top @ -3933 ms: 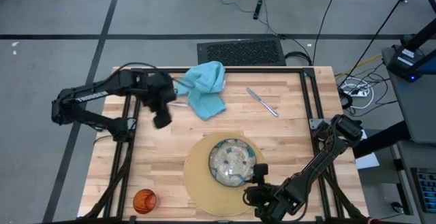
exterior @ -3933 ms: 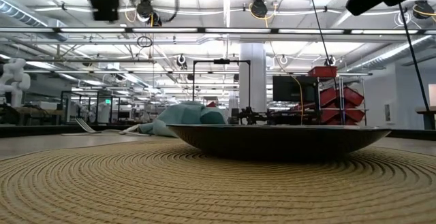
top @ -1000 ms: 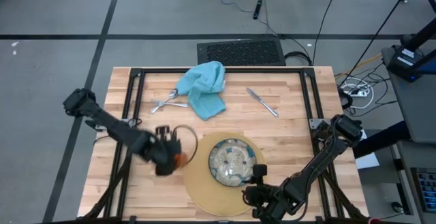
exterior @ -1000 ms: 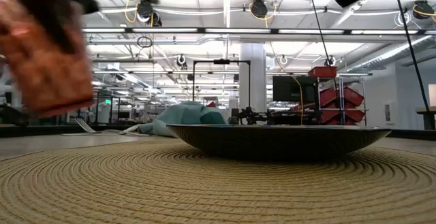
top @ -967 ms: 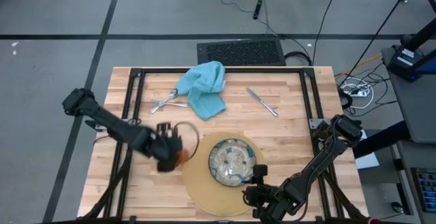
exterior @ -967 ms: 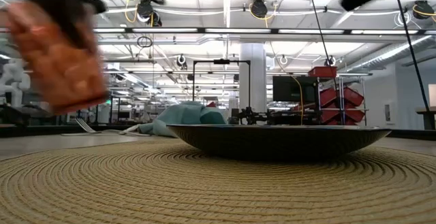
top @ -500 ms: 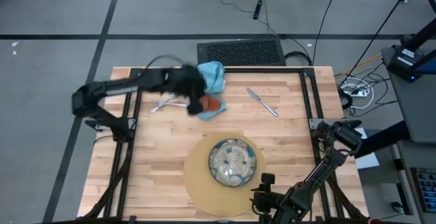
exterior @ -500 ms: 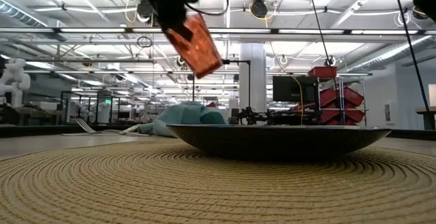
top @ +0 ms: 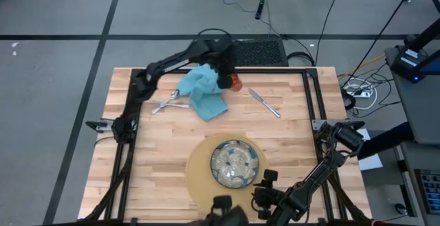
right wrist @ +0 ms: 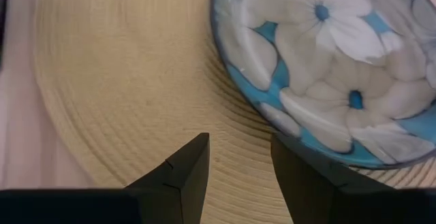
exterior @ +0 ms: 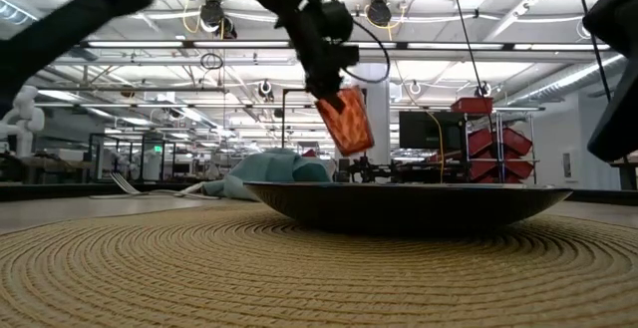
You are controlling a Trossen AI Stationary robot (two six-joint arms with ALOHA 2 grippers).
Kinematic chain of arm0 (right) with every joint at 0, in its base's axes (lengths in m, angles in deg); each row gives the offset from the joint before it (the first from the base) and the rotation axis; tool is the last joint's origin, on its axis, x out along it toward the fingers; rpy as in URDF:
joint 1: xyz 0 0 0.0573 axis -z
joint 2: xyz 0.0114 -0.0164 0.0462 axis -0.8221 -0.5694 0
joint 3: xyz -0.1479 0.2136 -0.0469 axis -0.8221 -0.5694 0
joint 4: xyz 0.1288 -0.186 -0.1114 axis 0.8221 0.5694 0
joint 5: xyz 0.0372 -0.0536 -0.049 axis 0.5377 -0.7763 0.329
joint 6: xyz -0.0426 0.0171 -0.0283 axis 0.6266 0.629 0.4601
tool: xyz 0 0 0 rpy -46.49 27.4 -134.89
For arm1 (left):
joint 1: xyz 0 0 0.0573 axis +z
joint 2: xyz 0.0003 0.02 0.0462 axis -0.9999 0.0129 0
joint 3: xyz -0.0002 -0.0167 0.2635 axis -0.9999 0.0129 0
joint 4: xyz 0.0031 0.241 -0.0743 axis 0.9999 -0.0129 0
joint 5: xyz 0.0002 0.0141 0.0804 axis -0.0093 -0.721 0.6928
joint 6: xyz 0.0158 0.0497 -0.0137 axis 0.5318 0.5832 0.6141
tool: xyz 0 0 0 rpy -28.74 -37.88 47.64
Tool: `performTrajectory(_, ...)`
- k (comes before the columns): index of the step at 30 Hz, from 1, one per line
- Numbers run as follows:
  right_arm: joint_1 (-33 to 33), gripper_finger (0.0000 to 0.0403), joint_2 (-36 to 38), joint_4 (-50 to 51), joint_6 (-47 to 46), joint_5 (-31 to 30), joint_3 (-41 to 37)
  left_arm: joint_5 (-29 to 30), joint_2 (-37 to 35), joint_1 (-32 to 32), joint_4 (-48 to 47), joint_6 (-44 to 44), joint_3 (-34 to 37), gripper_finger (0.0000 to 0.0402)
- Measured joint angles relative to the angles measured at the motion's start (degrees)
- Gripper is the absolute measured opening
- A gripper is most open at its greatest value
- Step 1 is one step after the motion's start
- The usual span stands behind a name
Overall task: Set table place
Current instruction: Move the brown cup to the top center of the table
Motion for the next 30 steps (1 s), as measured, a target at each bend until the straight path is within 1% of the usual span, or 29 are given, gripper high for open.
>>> performTrajectory(2,0.02,0.0148,0.00,-0.02,-0.23,-0.85,0.00,-0.30,4.45,1.16,-2.85,0.75,-5.52,0.0000)
performTrajectory(3,0.02,0.0148,0.00,-0.01,-0.49,-1.29,0.00,-0.78,5.47,1.69,-2.49,1.17,-5.68,0.0000)
performTrajectory(4,0.01,0.0148,0.00,0.10,-0.94,-1.73,0.00,-1.09,5.70,2.26,-1.39,1.62,-4.35,0.0000)
performTrajectory(7,0.01,0.0148,0.00,0.43,-1.88,-2.35,0.00,-1.37,7.48,3.83,-2.47,1.91,-4.55,0.0000)
performTrajectory(10,0.19,0.0148,0.00,1.03,-2.73,-2.65,0.00,-1.39,7.74,4.39,-4.70,3.51,-4.73,0.0000)
performTrajectory(12,0.50,0.0148,0.00,1.17,-2.73,-2.70,0.00,-1.39,7.66,3.74,-2.73,4.89,-4.80,0.0000)
performTrajectory(15,1.17,0.0148,0.00,1.20,-2.73,-2.92,0.00,-1.82,7.61,2.69,-3.85,6.47,-5.54,0.0000)
performTrajectory(19,1.48,0.0148,0.00,1.27,-2.73,-4.39,0.00,-2.33,7.58,1.48,-3.62,8.87,-5.52,0.0000)
performTrajectory(23,1.64,0.0148,0.00,1.23,-2.71,-4.50,0.00,-2.26,7.58,0.40,-2.75,9.89,-5.51,0.0000)
performTrajectory(30,1.62,0.0148,0.00,1.29,-2.53,-5.65,0.00,-3.03,7.59,0.14,-2.67,10.43,-5.49,0.0022)
